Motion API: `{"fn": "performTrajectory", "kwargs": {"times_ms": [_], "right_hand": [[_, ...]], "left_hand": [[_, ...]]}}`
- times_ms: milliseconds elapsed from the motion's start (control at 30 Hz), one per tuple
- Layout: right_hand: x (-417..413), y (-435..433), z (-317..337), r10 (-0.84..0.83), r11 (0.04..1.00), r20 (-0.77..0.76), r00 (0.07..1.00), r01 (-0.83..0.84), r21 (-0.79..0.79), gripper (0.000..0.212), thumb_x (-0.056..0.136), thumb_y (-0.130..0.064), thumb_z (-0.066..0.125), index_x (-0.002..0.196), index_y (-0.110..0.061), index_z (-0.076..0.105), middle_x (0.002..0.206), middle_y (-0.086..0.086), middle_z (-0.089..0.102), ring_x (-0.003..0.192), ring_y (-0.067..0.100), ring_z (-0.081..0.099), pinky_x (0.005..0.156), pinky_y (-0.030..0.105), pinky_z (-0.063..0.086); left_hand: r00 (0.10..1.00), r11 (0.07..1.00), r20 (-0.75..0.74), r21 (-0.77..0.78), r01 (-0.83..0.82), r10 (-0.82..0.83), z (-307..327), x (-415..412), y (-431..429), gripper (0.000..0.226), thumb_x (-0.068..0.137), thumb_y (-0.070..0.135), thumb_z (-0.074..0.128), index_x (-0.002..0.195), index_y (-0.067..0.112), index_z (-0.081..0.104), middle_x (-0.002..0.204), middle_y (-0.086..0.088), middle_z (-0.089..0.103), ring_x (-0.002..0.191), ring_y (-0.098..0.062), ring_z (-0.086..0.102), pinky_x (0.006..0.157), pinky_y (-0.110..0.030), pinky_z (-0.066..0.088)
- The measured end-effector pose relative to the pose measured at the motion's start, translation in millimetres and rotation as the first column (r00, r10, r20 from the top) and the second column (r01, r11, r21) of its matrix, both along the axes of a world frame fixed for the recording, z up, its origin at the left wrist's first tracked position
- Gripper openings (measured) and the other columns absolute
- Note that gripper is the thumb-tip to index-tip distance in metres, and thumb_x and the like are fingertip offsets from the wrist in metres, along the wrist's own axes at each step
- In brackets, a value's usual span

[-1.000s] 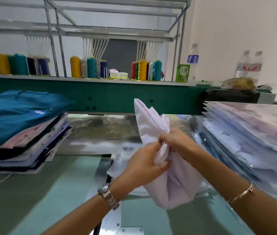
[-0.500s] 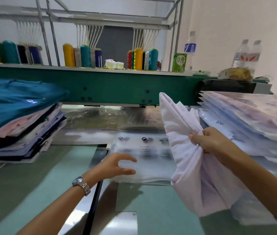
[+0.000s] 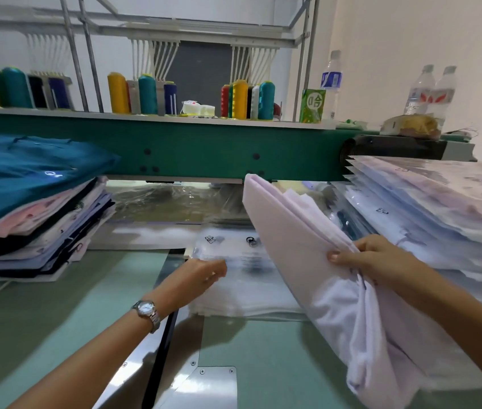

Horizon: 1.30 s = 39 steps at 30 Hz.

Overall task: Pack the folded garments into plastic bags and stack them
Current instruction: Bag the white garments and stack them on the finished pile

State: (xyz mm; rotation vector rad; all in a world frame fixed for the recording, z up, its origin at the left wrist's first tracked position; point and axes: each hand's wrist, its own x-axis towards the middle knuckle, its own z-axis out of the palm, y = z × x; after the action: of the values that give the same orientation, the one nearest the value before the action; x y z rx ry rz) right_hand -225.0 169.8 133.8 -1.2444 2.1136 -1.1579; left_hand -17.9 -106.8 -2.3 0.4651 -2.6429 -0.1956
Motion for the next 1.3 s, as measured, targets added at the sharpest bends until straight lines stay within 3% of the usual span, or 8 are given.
{"fn": "performTrajectory", "kwargs": {"times_ms": [300,400,500,600,733,1033,1200,1300], "right_hand": [[33.5,27.5,8.3,0.210,0.968,0.185,0.960,-0.231,0.097,0.053,0.069,-0.032,0.072,0.084,0.019,0.065,0.080,0.027,0.062,0.073,0.033,0.053,0.073,0.040,0.038],[39.4,37.4,2.1,0.216,0.962,0.235,0.948,-0.248,0.115,0.043,0.065,-0.031,0.075,0.074,0.010,0.067,0.080,0.024,0.063,0.076,0.031,0.054,0.072,0.038,0.041],[40.9,41.1,-2.5,0.237,0.946,0.253,0.938,-0.282,0.161,0.046,0.070,-0.028,0.074,0.081,0.016,0.064,0.082,0.024,0.061,0.077,0.031,0.052,0.073,0.039,0.038],[38.4,39.1,-5.7,0.255,0.931,0.219,0.942,-0.300,0.206,0.050,0.077,-0.026,0.069,0.093,0.021,0.062,0.087,0.027,0.063,0.078,0.031,0.053,0.074,0.039,0.039],[30.0,31.7,-9.5,0.221,0.937,0.130,0.967,-0.247,0.245,0.036,0.086,-0.016,0.066,0.091,0.019,0.065,0.084,0.023,0.064,0.076,0.029,0.055,0.072,0.036,0.042],[15.9,10.0,-10.0,0.183,0.898,-0.333,0.925,-0.019,0.439,0.033,0.089,-0.031,0.065,0.063,-0.013,0.056,0.065,0.000,0.048,0.064,0.015,0.046,0.063,0.028,0.031],[17.8,-5.0,-4.0,0.175,0.883,-0.460,0.871,0.068,0.465,0.033,0.088,-0.036,0.062,0.064,-0.016,0.051,0.069,-0.003,0.048,0.064,0.013,0.046,0.061,0.031,0.032],[22.5,-17.2,0.6,0.186,0.870,-0.509,0.840,0.100,0.483,0.027,0.089,-0.037,0.060,0.074,-0.015,0.056,0.076,-0.002,0.050,0.070,0.014,0.048,0.059,0.030,0.034]], "left_hand": [[0.980,0.996,0.178,0.031,0.081,-0.085,2.0,-7.0,-11.5,0.046,0.086,0.012,0.059,0.130,0.025,0.061,0.123,0.027,0.052,0.111,0.006,0.044,0.080,0.011,0.021],[0.988,0.990,0.148,0.139,0.026,-0.046,4.4,-7.1,-17.6,0.020,0.085,0.002,0.060,0.090,0.020,0.067,0.086,0.011,0.061,0.081,-0.013,0.053,0.069,-0.011,0.037],[0.999,0.943,0.044,0.331,-0.031,0.017,9.6,-7.6,-21.2,0.045,0.084,0.000,0.060,0.058,0.037,0.056,0.052,0.014,0.052,0.051,-0.003,0.040,0.049,-0.010,0.035],[0.999,0.919,0.041,0.393,-0.027,0.012,20.1,-5.9,-15.8,0.042,0.087,0.008,0.059,0.107,0.045,0.068,0.106,0.022,0.069,0.090,0.007,0.058,0.080,-0.009,0.046],[0.992,0.937,0.063,0.338,0.082,-0.110,32.3,-3.7,-11.3,0.096,0.086,-0.011,0.038,0.144,0.063,0.016,0.149,0.042,0.019,0.142,0.010,0.019,0.113,-0.012,0.020],[0.981,0.867,-0.066,0.460,0.192,-0.182,57.7,-10.4,16.5,0.104,0.071,-0.021,0.031,0.148,0.049,0.027,0.154,0.027,0.028,0.143,0.007,0.019,0.110,-0.007,0.022],[0.981,0.887,-0.138,0.425,0.182,-0.136,72.9,-24.3,38.2,0.095,0.074,-0.022,0.032,0.149,0.036,0.035,0.135,0.014,0.057,0.131,-0.007,0.047,0.093,-0.019,0.048],[0.973,0.921,-0.163,0.328,0.211,-0.164,84.0,-30.8,51.4,0.092,0.074,-0.024,0.030,0.148,0.030,0.039,0.150,0.010,0.043,0.114,-0.005,0.060,0.094,-0.027,0.051]]}}
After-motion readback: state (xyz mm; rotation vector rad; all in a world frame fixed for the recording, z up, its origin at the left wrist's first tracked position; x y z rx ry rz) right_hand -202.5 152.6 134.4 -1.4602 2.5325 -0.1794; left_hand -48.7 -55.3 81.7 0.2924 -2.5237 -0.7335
